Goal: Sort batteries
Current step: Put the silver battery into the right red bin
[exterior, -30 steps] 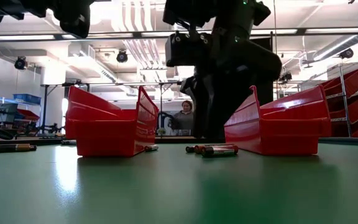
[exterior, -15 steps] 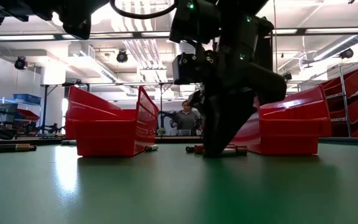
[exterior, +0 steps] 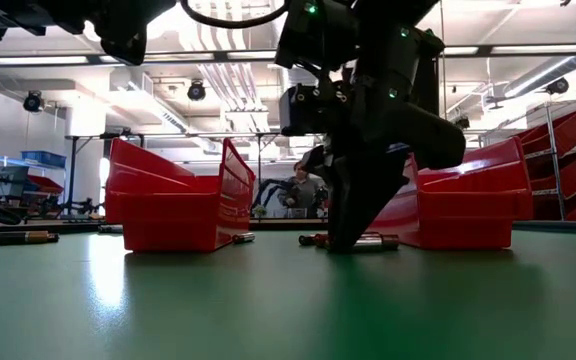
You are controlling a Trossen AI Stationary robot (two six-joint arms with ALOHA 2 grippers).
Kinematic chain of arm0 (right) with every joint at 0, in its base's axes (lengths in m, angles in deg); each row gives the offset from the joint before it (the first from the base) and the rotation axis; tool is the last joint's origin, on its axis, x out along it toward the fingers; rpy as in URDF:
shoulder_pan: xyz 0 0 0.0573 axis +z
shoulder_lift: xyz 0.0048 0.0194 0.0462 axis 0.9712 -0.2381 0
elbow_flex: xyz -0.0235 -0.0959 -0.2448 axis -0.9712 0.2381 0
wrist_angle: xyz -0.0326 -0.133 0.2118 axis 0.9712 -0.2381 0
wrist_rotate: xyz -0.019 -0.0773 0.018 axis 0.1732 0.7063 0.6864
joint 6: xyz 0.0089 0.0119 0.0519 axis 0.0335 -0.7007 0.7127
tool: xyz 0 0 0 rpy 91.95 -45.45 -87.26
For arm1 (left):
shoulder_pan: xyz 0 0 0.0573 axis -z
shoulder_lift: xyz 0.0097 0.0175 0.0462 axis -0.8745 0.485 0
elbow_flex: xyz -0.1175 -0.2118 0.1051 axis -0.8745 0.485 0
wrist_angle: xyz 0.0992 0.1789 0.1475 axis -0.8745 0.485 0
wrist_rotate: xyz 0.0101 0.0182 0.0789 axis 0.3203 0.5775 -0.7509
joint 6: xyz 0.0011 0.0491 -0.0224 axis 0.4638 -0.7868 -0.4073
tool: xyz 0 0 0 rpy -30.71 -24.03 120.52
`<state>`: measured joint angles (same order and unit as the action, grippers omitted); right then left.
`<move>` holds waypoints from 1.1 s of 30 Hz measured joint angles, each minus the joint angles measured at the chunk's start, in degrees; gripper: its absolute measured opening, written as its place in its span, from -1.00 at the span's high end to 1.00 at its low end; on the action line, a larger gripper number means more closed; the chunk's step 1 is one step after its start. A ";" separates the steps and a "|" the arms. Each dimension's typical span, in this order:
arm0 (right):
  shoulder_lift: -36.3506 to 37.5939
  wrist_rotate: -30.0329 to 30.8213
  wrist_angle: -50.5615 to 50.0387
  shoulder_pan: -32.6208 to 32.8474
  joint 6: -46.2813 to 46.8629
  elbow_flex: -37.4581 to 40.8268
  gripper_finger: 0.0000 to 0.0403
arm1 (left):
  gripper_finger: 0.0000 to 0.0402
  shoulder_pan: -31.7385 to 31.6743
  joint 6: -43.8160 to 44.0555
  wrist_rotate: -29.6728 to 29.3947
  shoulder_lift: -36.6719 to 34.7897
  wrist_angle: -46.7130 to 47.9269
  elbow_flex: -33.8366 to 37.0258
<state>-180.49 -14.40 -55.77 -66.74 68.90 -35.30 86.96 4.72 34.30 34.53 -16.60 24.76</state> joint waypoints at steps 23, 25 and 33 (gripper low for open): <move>-0.16 3.80 -2.16 15.80 23.81 -1.62 0.80 | 0.10 1.43 5.76 -2.39 1.31 23.87 -11.97; -0.14 5.67 -1.84 17.05 26.23 -0.94 0.80 | 0.10 2.26 6.12 -2.41 3.36 28.78 -15.42; 0.13 14.91 3.14 21.82 34.35 3.58 0.65 | 0.10 4.60 1.91 -2.82 8.97 28.51 -18.84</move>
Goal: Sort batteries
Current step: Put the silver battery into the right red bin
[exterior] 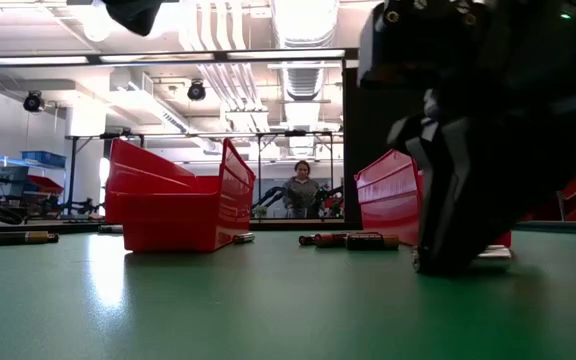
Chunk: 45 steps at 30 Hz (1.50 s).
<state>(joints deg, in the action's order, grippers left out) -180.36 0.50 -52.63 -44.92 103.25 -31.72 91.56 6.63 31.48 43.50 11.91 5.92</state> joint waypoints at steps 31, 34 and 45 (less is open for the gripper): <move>0.77 13.74 41.40 6.75 5.34 25.08 0.71 | 0.10 -7.65 -6.37 -0.07 -2.56 -21.45 8.70; 1.49 11.40 39.74 6.09 5.19 24.47 0.74 | 0.10 -9.69 -6.64 -0.05 -2.46 -21.54 8.66; 12.85 7.42 12.62 5.47 5.81 14.83 0.75 | 0.10 -10.32 -6.65 0.50 -2.39 -20.94 8.66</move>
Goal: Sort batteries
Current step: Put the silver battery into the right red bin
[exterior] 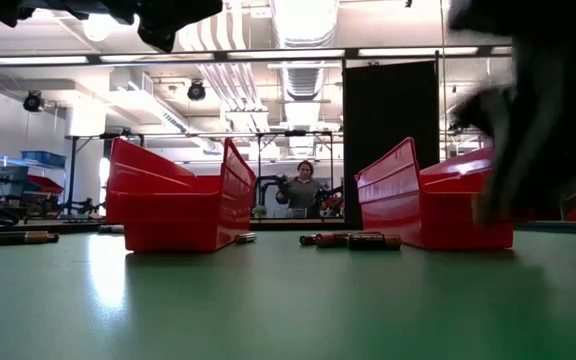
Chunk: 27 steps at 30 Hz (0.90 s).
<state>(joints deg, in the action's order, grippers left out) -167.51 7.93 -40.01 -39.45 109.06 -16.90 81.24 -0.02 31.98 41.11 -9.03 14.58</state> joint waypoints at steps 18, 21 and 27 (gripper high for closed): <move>11.58 -0.53 -32.05 -15.10 -13.63 -7.79 0.75 | 0.10 0.00 0.17 0.13 -0.02 1.12 -0.20; 10.38 -2.35 -32.07 -18.83 -17.28 -6.32 0.75 | 0.10 0.00 0.18 0.11 -0.02 1.12 -0.22; 7.78 -6.66 -31.44 -25.93 -22.63 -4.30 0.75 | 0.10 0.00 0.22 0.06 -0.02 1.15 -0.22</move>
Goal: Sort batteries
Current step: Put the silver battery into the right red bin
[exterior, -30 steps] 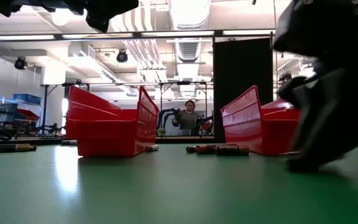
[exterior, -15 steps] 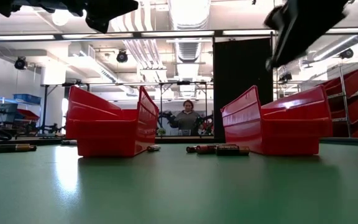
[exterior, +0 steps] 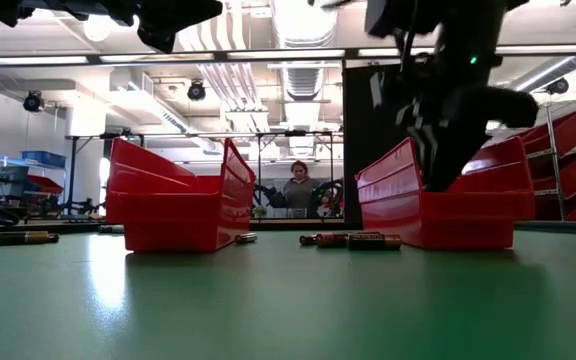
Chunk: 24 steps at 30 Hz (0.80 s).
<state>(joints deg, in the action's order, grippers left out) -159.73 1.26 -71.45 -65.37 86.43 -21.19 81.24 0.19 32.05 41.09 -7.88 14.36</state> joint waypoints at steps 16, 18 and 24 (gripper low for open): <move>-5.84 -4.29 3.99 -6.97 -7.01 0.44 0.75 | 0.10 0.00 0.00 -0.11 -0.04 0.49 -0.02; -6.64 -4.23 4.22 -7.15 -7.35 0.51 0.74 | 0.10 0.00 0.01 -0.11 -0.04 0.62 -0.02; -7.21 -3.98 4.31 -7.21 -7.35 0.68 0.61 | 0.10 0.00 0.00 -0.12 -0.04 0.66 -0.02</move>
<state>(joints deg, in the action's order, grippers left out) -166.94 -2.71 -67.13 -72.58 79.08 -20.51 81.24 0.19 31.93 41.05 -7.22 14.34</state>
